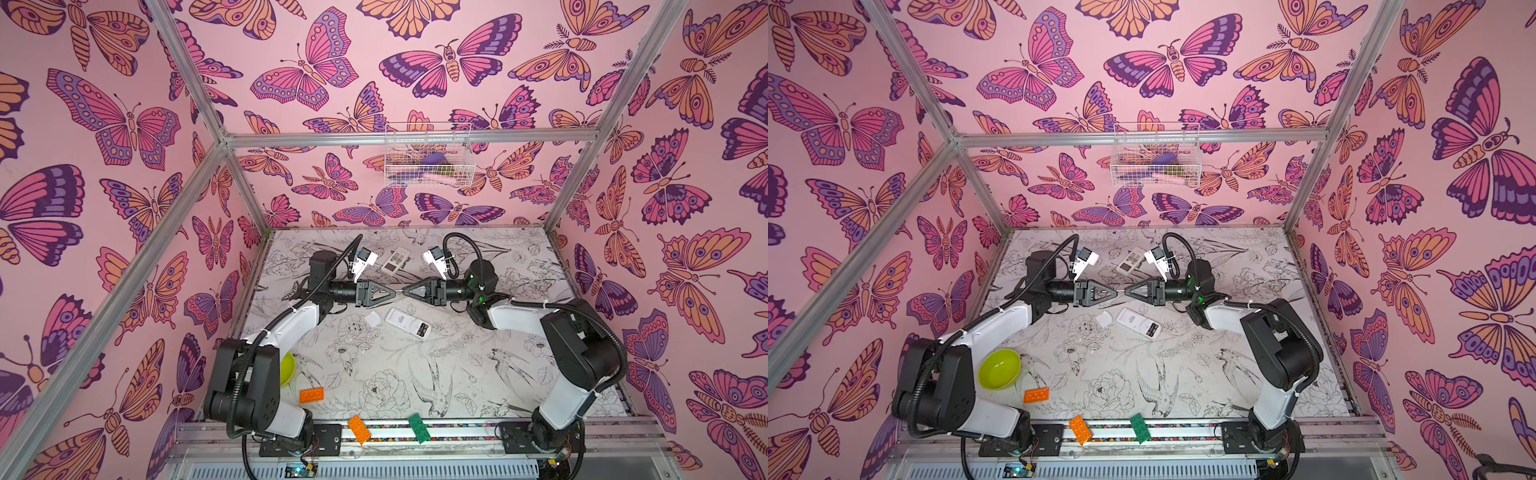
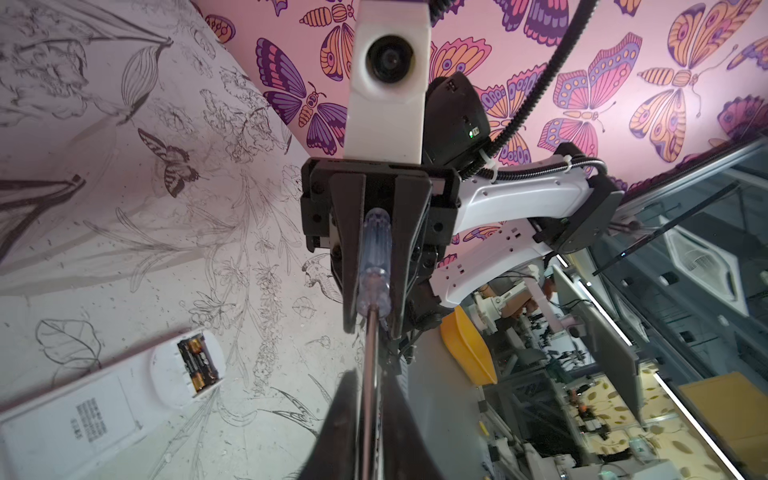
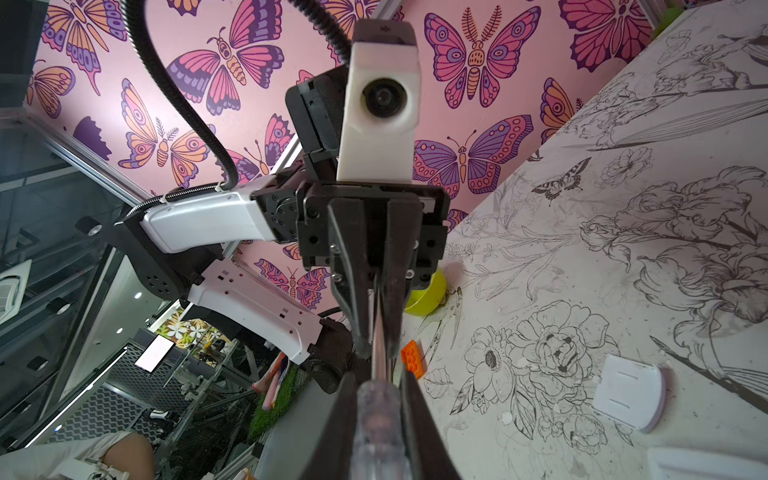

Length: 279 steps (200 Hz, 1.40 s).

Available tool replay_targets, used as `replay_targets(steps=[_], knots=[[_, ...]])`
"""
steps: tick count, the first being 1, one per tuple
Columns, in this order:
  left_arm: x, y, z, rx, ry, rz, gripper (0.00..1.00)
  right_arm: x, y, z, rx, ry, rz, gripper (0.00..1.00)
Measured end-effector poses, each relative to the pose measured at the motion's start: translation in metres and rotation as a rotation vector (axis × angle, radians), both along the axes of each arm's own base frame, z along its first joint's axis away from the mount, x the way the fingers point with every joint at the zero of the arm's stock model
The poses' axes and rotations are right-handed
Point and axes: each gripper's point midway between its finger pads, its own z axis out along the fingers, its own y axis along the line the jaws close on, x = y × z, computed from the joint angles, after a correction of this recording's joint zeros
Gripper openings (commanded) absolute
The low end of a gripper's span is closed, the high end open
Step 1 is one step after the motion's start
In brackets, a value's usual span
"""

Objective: Unload the batteries from the remote control

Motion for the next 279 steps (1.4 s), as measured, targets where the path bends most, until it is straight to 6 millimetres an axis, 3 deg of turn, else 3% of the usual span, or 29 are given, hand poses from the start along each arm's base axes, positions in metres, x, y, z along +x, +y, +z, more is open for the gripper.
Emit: replay_targets(steps=[23, 54, 79, 94, 123, 153, 180, 224, 279], knots=[[0.003, 0.003, -0.002, 0.008, -0.025, 0.012, 0.55, -0.003, -0.005, -0.007, -0.027, 0.011, -0.014, 0.00], [0.014, 0.013, 0.003, 0.062, -0.082, 0.045, 0.61, -0.001, -0.034, -0.014, -0.081, 0.017, -0.095, 0.01], [0.034, 0.016, 0.022, 0.147, -0.246, 0.070, 0.69, -0.002, -0.056, -0.001, -0.138, -0.069, -0.170, 0.01], [0.040, 0.018, 0.022, 0.197, -0.317, 0.072, 0.74, -0.011, -0.067, 0.007, -0.180, -0.141, -0.197, 0.01], [0.045, 0.014, -0.007, 0.312, -0.398, 0.022, 0.83, -0.022, -0.088, 0.006, -0.292, -0.237, -0.259, 0.01], [0.035, -0.006, -0.047, 0.423, -0.483, -0.130, 0.90, -0.032, -0.111, 0.000, -0.416, -0.343, -0.343, 0.00], [0.025, -0.022, -0.070, 0.462, -0.564, -0.257, 1.00, -0.042, -0.133, -0.011, -0.515, -0.427, -0.422, 0.00], [0.018, -0.042, -0.103, 0.522, -0.709, -0.431, 1.00, -0.049, -0.164, -0.045, -0.665, -0.503, -0.534, 0.00], [0.013, -0.059, -0.149, 0.592, -0.856, -0.624, 0.97, -0.040, -0.178, -0.053, -0.750, -0.541, -0.591, 0.00]])
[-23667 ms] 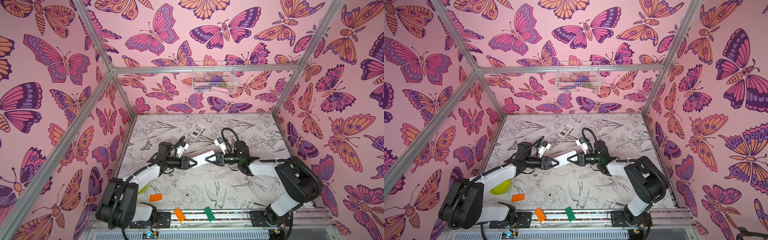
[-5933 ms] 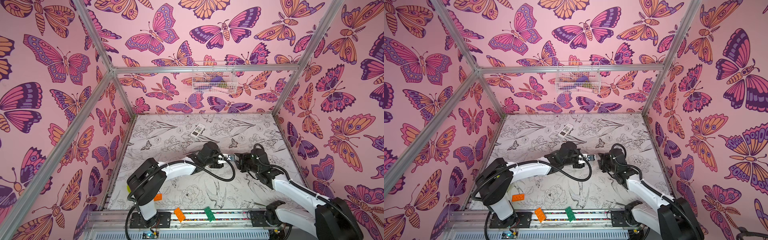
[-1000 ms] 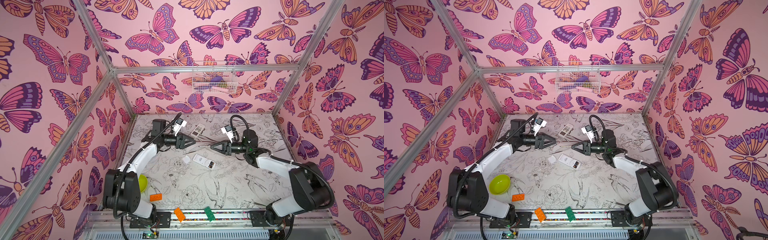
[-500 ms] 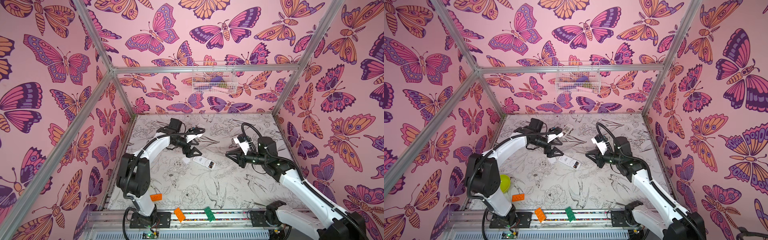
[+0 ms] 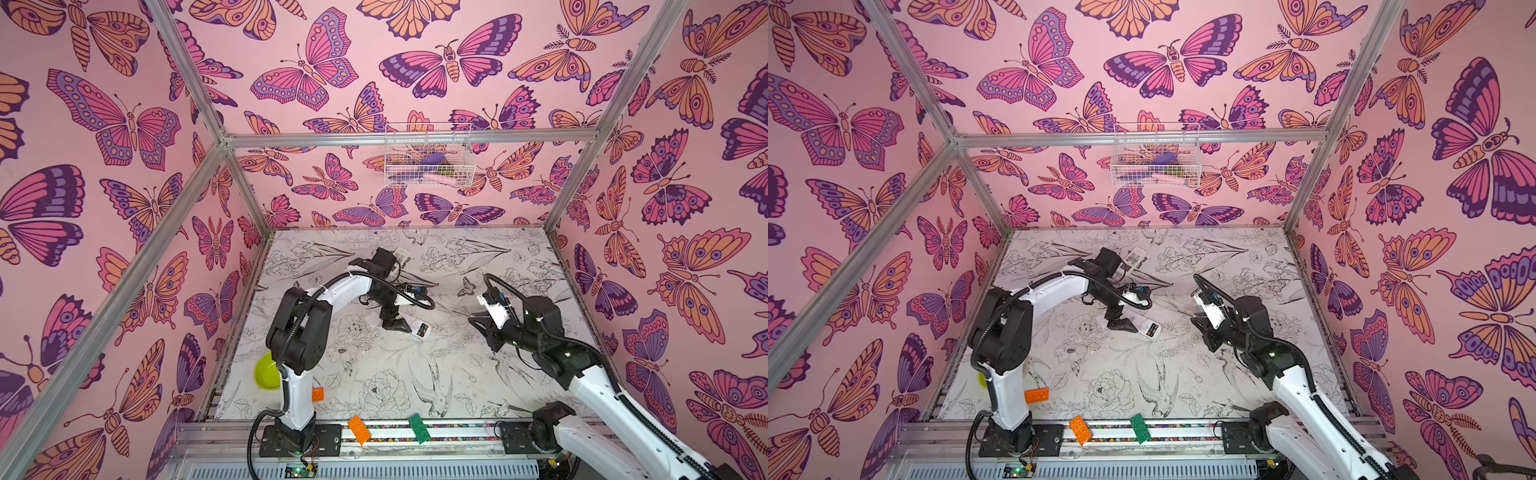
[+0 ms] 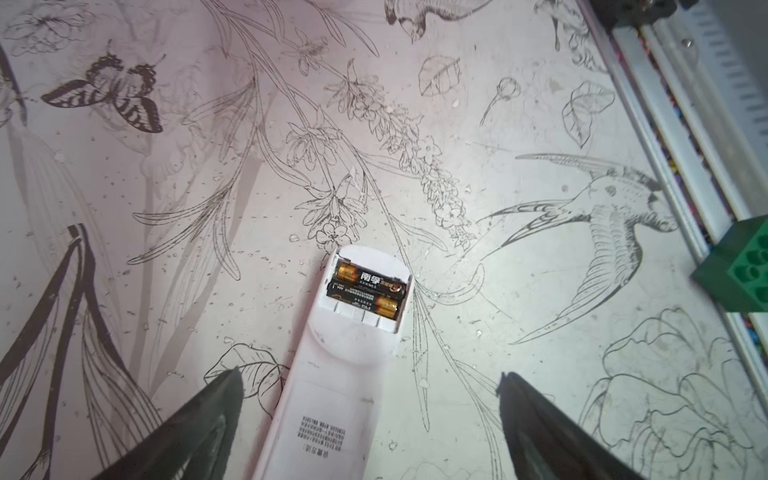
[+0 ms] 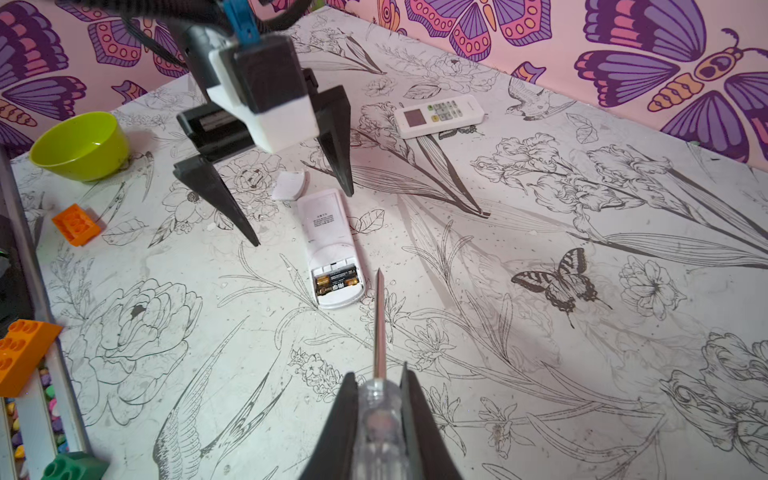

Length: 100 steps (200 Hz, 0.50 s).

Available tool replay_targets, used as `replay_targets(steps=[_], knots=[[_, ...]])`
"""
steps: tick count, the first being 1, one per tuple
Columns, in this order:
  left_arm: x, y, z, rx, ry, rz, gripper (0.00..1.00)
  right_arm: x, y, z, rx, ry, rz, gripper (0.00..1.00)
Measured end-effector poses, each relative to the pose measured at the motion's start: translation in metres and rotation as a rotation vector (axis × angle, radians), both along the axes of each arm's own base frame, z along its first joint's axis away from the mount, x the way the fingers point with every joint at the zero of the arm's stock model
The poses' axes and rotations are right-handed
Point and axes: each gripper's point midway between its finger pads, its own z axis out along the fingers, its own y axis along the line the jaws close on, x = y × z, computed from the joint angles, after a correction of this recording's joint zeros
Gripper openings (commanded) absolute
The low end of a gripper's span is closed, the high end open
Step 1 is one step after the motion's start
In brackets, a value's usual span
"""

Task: Unload the batteries from the remote control
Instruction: 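Grip the white remote with the left gripper while the right holds the screwdriver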

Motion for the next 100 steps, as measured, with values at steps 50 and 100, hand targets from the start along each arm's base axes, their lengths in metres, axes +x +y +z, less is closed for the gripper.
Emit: replay_targets(steps=[50, 100], knots=[[0.002, 0.000, -0.034, 0.075, -0.029, -0.081, 0.95, 0.002, -0.002, -0.001, -0.012, -0.005, -0.013, 0.00], [0.005, 0.005, -0.057, 0.155, -0.056, -0.114, 0.91, 0.002, -0.002, -0.001, -0.013, -0.003, -0.013, 0.00]])
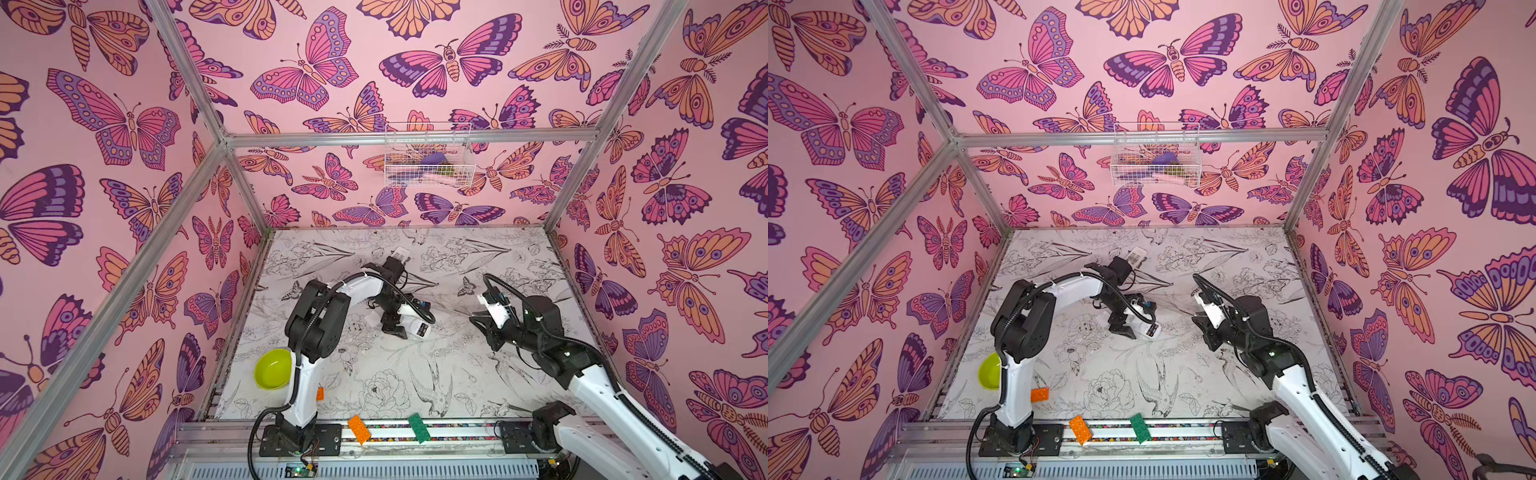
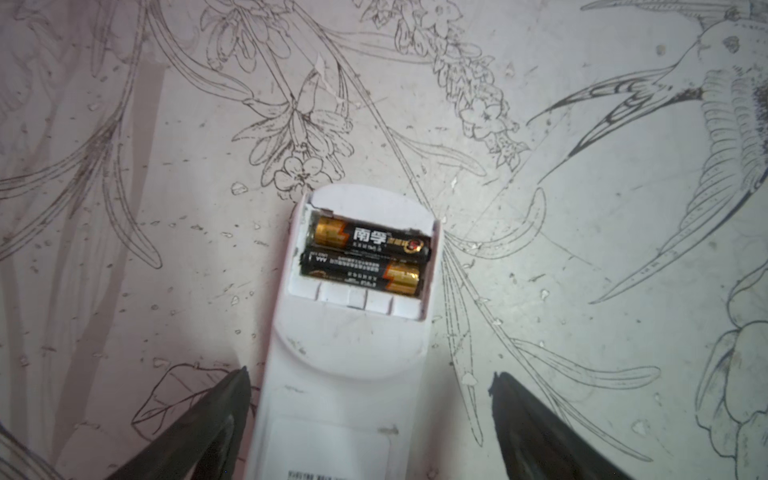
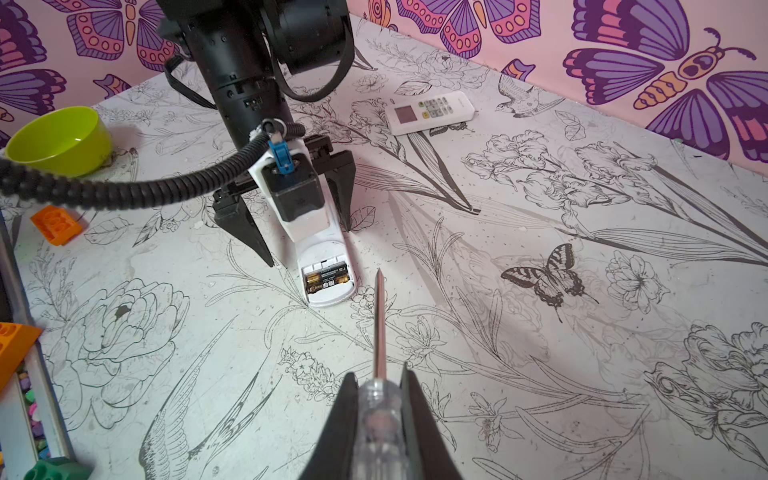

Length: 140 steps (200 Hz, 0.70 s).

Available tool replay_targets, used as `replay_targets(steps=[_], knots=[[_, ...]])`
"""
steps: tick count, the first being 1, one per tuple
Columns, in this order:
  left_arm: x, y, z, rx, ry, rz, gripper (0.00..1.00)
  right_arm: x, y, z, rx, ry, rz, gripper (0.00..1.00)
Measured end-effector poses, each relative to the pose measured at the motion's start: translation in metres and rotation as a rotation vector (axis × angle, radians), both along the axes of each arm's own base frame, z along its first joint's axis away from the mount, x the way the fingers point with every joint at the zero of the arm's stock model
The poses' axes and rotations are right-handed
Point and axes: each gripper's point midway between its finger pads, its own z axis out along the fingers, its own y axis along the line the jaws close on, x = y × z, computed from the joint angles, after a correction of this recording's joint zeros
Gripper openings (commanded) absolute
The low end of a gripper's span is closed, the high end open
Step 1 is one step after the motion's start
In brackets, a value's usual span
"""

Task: Unload the batteries from the remote control
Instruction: 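Grip the white remote with the left gripper while the right holds the screwdriver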

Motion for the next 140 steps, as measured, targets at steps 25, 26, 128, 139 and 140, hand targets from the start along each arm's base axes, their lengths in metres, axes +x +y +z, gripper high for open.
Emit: replay_targets(steps=[25, 26, 128, 139, 140], knots=[[-0.001, 0.000, -0.004, 0.036, -0.020, -0.008, 0.85, 0.000, 0.000, 0.000, 0.000, 0.000, 0.000, 0.00], [-0.001, 0.000, -0.004, 0.037, -0.020, -0.008, 0.85, 0.000, 0.000, 0.000, 0.000, 0.000, 0.000, 0.00], [-0.016, 0.006, -0.010, 0.102, -0.045, 0.066, 0.52, -0.006, 0.004, 0.004, -0.011, -0.042, 0.035, 0.00], [-0.026, 0.011, -0.010, 0.111, -0.029, 0.087, 0.52, -0.011, 0.009, -0.001, -0.017, -0.044, 0.068, 0.00], [-0.026, 0.012, -0.010, 0.112, -0.028, 0.088, 0.52, -0.012, 0.009, -0.002, -0.018, -0.044, 0.069, 0.00]])
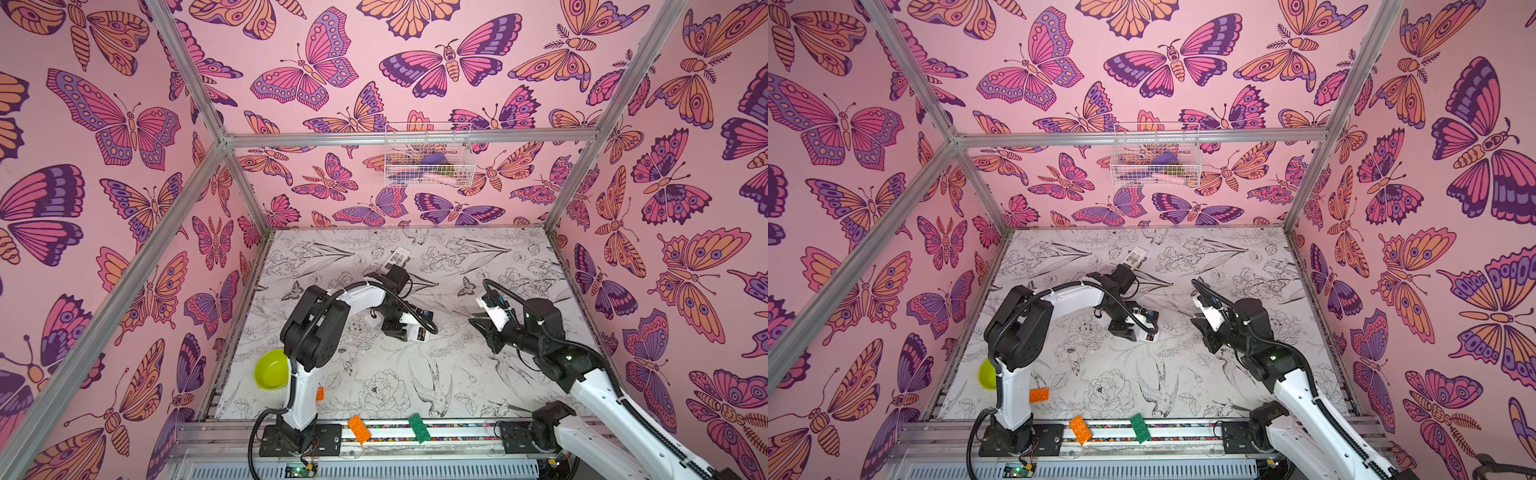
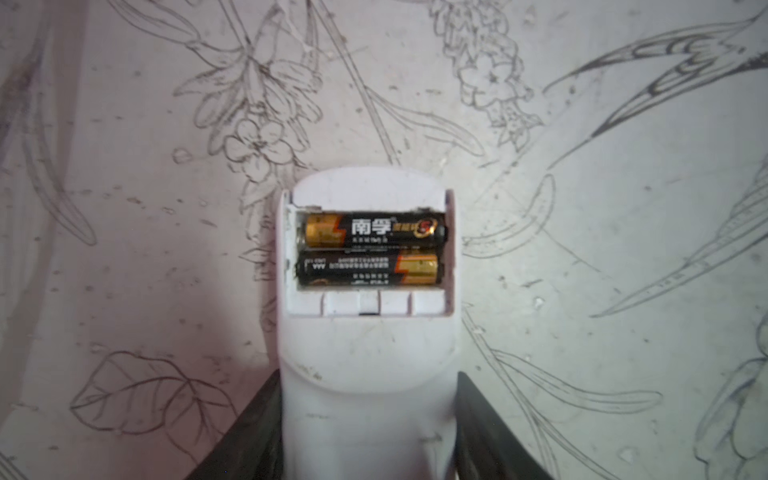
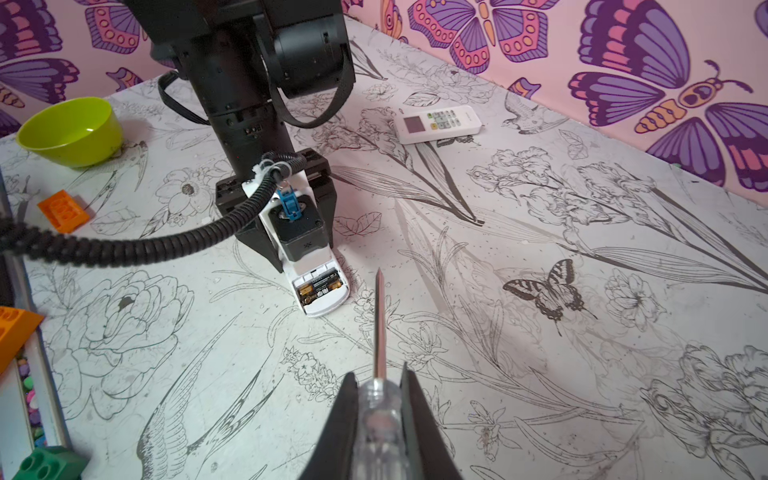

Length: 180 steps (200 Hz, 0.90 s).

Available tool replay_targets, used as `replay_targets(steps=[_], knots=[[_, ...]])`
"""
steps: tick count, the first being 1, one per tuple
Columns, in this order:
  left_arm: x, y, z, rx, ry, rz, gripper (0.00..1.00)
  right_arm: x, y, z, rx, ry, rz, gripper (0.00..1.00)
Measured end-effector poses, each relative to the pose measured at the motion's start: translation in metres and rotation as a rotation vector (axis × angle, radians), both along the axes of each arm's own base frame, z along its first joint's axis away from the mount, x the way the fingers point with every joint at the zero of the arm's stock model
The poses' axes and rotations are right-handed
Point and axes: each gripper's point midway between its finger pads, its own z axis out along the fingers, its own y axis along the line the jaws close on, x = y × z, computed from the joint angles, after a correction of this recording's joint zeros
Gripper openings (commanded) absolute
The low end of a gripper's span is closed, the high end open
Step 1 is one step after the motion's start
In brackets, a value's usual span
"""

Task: Unload the batteries from the remote control
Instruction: 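Grip the white remote with the left gripper while the right holds the screwdriver, then bring the screwdriver tip with the right gripper into the remote's battery compartment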

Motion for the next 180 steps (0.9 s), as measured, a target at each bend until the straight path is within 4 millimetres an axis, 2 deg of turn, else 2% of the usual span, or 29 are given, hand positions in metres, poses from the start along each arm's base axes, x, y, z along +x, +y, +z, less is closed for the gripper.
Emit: replay_targets(steps=[34, 55, 104, 154, 180], knots=[[-0.033, 0.011, 0.000, 0.024, 0.009, 0.042, 0.56, -0.021, 0.014, -0.028, -0.029, 0.040, 0.107, 0.00], [-0.043, 0.012, -0.001, 0.029, -0.017, 0.059, 0.57, -0.030, 0.021, -0.038, -0.052, 0.052, 0.163, 0.00], [-0.043, 0.012, -0.003, 0.032, -0.052, 0.073, 0.63, -0.047, 0.038, -0.048, -0.085, 0.060, 0.289, 0.00], [-0.042, 0.011, -0.003, 0.019, -0.079, 0.084, 0.73, -0.060, 0.045, -0.065, -0.133, 0.105, 0.370, 0.00], [-0.046, 0.016, -0.003, 0.015, -0.072, 0.102, 0.77, -0.061, 0.049, -0.067, -0.143, 0.125, 0.396, 0.00]])
